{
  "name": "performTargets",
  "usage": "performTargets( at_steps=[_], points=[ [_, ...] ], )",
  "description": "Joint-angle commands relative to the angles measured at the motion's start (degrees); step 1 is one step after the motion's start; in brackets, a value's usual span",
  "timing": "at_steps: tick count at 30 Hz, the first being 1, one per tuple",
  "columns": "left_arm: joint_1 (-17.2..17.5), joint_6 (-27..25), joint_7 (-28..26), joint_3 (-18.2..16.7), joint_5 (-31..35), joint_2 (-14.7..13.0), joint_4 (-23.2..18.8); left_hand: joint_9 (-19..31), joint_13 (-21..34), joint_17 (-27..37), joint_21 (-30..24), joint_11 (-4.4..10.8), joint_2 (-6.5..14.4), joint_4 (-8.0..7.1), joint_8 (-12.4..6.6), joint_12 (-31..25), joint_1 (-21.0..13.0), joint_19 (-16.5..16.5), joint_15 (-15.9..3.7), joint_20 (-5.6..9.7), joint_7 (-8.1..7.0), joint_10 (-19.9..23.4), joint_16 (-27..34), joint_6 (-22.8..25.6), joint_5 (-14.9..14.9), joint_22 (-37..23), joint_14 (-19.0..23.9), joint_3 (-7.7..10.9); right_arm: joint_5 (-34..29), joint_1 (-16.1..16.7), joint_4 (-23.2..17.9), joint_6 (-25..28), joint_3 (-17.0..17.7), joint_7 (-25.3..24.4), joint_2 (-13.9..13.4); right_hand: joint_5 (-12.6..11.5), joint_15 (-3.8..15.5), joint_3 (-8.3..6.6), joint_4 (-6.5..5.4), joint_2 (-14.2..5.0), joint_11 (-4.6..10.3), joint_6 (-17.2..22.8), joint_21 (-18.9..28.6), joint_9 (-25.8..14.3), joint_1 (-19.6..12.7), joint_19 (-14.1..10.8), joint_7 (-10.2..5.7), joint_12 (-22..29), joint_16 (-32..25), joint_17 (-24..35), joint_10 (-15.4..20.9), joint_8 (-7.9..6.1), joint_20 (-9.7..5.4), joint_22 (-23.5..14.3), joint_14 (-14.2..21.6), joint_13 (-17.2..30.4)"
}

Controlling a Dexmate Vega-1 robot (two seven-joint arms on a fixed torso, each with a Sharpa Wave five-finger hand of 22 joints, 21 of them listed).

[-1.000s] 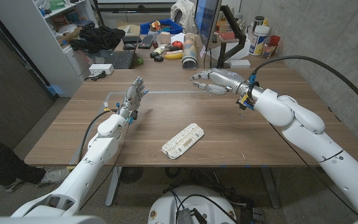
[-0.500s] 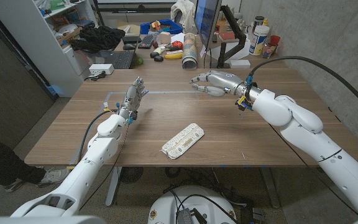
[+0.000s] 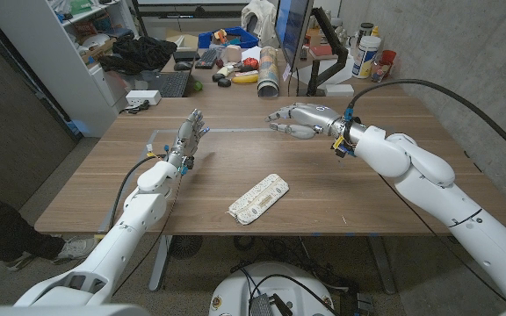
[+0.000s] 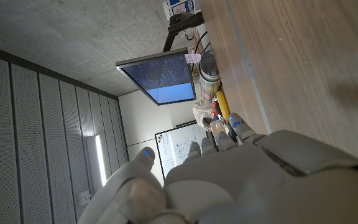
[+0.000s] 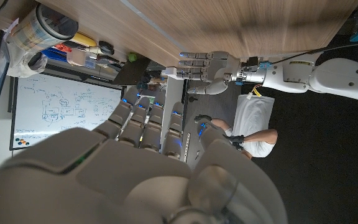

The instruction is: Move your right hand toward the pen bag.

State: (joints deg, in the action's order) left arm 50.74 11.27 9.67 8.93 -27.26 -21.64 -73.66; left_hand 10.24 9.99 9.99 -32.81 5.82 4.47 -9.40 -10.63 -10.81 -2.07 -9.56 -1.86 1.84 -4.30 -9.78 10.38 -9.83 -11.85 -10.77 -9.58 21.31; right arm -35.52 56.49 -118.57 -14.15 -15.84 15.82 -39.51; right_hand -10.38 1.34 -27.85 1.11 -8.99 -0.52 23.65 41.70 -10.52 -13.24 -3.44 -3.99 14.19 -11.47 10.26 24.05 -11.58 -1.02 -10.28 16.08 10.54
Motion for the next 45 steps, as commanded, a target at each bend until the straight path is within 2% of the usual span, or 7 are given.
performTargets(
  at_steps=[1, 29, 45],
  points=[
    [-0.91, 0.16, 0.67, 0.06, -0.14, 0.22, 1.48, 0.24, 0.27, 0.18, 0.34, -0.15, 2.49, -0.05, -0.28, -0.33, -0.17, -6.15, -1.79, 2.64, -0.57, -0.79, 0.32, -0.82, -0.32, -0.27, -1.75, -0.14, -0.92, 0.02, -1.11, 1.51, -0.68, 2.46, -0.51, -0.02, 0.07, -0.05, -0.22, -0.34, -0.25, 0.67, -0.26, -0.29, -0.63, -0.58, -0.03, -0.19, 0.05, 0.13, 0.51, 0.02, 0.17, -0.07, 0.55, 0.06],
    [-1.28, 0.18, 0.94, 0.05, 0.0, 0.31, 2.24, 0.25, 0.27, 0.18, 0.49, -0.2, 2.52, -0.06, -0.25, -0.32, -0.18, -6.12, -1.87, 2.33, -0.6, -0.83, 0.3, -0.87, -0.32, -0.28, -1.79, -0.25, -1.61, -1.37, -1.2, 2.29, -3.44, 7.06, -1.35, -0.03, 0.14, -0.3, 0.01, -0.46, 0.12, 1.6, -0.54, -0.3, -1.25, -0.88, -0.01, -0.43, 0.07, 0.08, 0.74, -0.03, 0.36, -0.09, 0.97, 0.07],
    [-1.21, -0.01, 1.0, -0.1, 0.02, 0.16, 2.25, 0.25, 0.27, 0.18, 0.59, -0.14, 2.54, -0.06, -0.25, -0.32, -0.19, -6.15, -1.86, 2.06, -0.58, -0.84, 0.3, -0.86, -0.33, -0.29, -1.78, -0.3, -2.35, -1.98, -0.92, 2.38, -4.75, 7.77, -1.09, -0.01, 0.21, -0.3, -0.04, -0.51, 0.2, 1.17, -0.75, -0.31, -1.38, -0.96, 0.07, -0.83, 0.22, 0.15, 0.18, 0.32, 0.4, -0.09, 0.68, 0.08]
  ],
)
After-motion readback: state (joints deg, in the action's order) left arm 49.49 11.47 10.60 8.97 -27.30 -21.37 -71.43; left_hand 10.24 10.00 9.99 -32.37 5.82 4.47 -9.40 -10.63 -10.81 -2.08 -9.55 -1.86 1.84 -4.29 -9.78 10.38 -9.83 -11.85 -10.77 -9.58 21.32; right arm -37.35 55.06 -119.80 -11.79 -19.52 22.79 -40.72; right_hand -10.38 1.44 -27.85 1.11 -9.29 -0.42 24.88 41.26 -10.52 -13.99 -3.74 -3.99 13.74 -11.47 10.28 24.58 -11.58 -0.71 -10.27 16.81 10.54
